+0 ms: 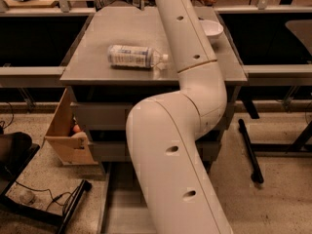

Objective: Pick blue chip bag from bottom drawer and place on counter

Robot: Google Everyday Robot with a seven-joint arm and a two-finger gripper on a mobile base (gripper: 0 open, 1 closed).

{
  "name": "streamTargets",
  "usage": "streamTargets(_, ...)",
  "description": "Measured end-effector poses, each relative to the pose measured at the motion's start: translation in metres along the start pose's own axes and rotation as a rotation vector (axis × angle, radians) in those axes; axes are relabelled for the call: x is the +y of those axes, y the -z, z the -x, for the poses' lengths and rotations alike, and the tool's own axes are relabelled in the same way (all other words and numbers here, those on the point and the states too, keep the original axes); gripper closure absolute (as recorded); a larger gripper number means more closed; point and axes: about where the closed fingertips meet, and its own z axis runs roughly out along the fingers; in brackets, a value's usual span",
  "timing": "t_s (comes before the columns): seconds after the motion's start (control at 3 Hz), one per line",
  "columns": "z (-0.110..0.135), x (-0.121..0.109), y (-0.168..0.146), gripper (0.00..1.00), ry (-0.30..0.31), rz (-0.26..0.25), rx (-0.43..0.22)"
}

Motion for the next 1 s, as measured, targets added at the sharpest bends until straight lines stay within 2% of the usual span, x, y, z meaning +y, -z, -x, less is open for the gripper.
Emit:
streamTargets(0.33,0.0000,0.0000,0.0000,0.21,0.000,0.000,0.000)
streamTargets(0.67,0.0000,0.0001,-0.0001,0.00,0.000,0.000,0.000)
streamTargets(1.0,0.0002,0.0003,-0.0004,0.00,0.000,0.001,0.000)
